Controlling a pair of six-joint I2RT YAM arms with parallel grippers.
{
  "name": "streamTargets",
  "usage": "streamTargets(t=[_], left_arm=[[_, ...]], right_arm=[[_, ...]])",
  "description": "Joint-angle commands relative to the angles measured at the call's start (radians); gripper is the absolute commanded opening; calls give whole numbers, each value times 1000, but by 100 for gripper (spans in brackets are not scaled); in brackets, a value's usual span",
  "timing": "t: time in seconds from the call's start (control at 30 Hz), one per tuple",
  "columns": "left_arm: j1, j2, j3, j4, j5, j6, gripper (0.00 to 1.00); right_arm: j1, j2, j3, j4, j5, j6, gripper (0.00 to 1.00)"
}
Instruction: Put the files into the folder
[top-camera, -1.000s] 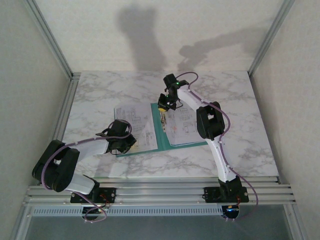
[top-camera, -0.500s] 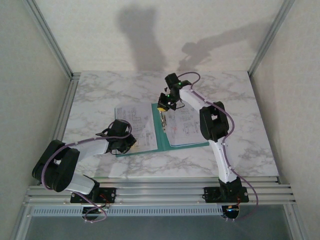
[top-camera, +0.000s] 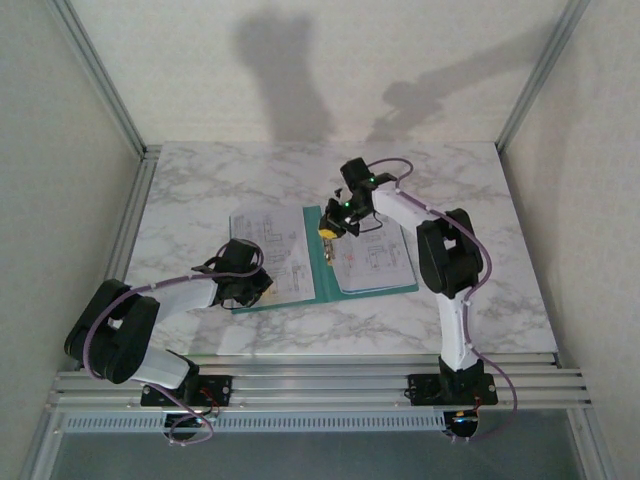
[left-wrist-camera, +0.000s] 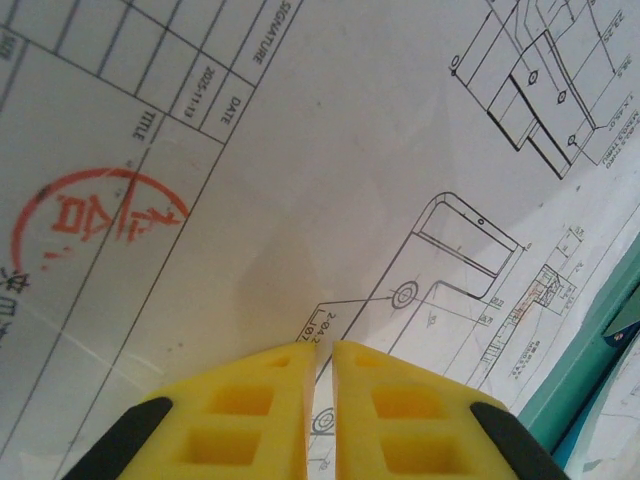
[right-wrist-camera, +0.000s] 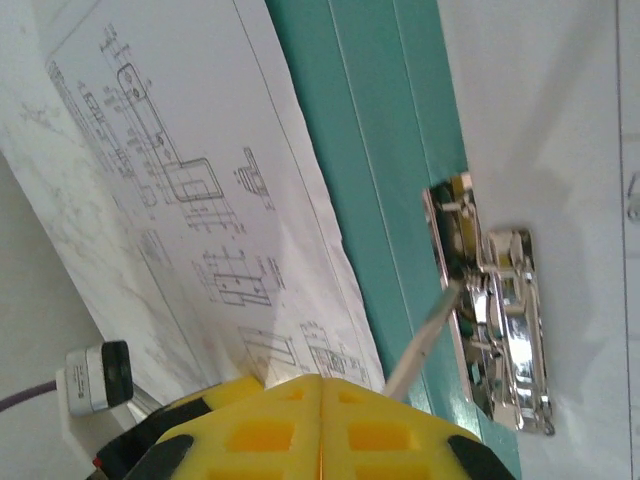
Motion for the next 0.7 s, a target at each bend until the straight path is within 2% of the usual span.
streamTargets(t=[0.0,0.07,0.2,0.37,0.53,0.67], left_arm=[[8,30,5,-23,-23,-4,13],[8,32,5,-23,-22,-1,13],[5,42,8,-23,-20,10,13],[-13,58,18,-20,-15,22,13],[-68,94,29,27,-1,-3,12],[-135,140,61,57,8,-29,12]], right_arm=[[8,-84,-62,29,14,26,9],[7,-135,-104,38,70,35,11],[1,-270,-233,115,192,114,25],[-9,-419,-449,278,232,264,37],[-9,-529,-614,430,253,428,38],[-28,-568,-673,482,263,481,39]])
